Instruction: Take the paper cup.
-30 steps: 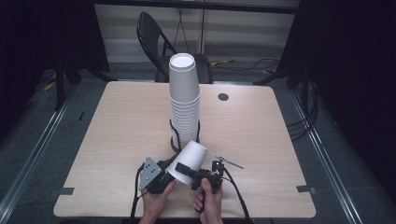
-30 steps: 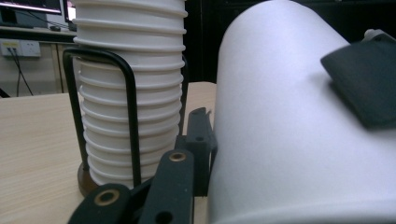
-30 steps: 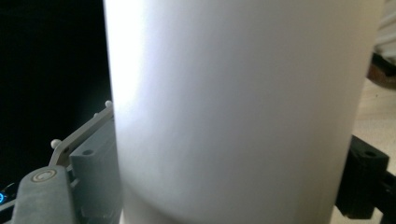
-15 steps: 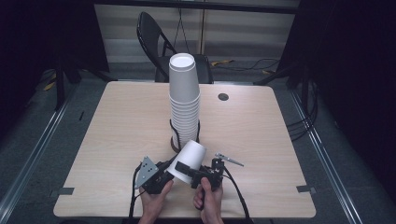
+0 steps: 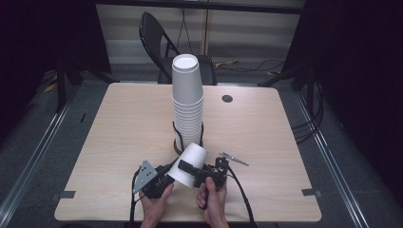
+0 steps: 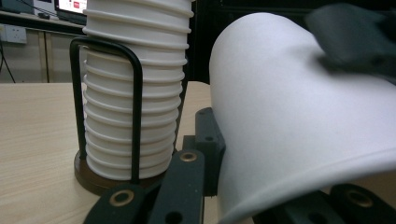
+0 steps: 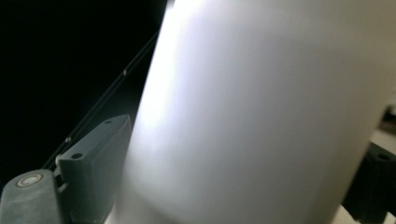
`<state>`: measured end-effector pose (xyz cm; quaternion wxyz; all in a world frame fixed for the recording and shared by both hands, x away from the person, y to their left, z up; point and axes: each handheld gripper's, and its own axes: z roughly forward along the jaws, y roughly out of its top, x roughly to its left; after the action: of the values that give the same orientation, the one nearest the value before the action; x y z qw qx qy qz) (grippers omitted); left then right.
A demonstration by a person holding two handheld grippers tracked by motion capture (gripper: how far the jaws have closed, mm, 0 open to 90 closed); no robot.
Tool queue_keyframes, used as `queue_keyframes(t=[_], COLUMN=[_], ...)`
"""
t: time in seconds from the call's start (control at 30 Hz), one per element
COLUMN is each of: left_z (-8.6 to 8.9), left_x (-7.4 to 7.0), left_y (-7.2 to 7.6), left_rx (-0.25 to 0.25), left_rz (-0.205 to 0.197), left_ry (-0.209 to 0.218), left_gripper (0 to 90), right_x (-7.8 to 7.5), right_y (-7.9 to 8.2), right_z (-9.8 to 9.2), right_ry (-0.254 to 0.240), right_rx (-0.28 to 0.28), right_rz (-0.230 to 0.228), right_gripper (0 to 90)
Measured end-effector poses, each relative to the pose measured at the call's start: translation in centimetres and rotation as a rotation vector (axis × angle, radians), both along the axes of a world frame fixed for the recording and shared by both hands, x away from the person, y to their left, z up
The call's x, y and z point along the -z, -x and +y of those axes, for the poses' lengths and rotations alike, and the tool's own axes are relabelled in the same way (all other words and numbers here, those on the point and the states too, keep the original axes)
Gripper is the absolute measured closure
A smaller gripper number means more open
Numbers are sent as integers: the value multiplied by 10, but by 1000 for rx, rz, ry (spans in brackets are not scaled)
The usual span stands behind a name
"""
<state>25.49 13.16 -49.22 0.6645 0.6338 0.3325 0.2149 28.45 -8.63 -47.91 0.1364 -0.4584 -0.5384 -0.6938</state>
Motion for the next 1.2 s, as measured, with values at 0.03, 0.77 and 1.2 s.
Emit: queue_keyframes(t=[0.03,0.77,1.2], left_z=[1,9,26], left_x=[0,-9,-19], left_y=[0,-5,-17], left_rx=[4,101,75], left_rz=[3,80,146], left_ry=[-4,-124,-283], left_gripper=[861,866,867], right_x=[-1,-24,-15], right_y=[-2,-16,4], right_z=[-2,-40,-50], right_ry=[-12,132,303], right_rx=[4,194,134], right_rz=[-3,-143,-297], right_gripper=[99,134,126])
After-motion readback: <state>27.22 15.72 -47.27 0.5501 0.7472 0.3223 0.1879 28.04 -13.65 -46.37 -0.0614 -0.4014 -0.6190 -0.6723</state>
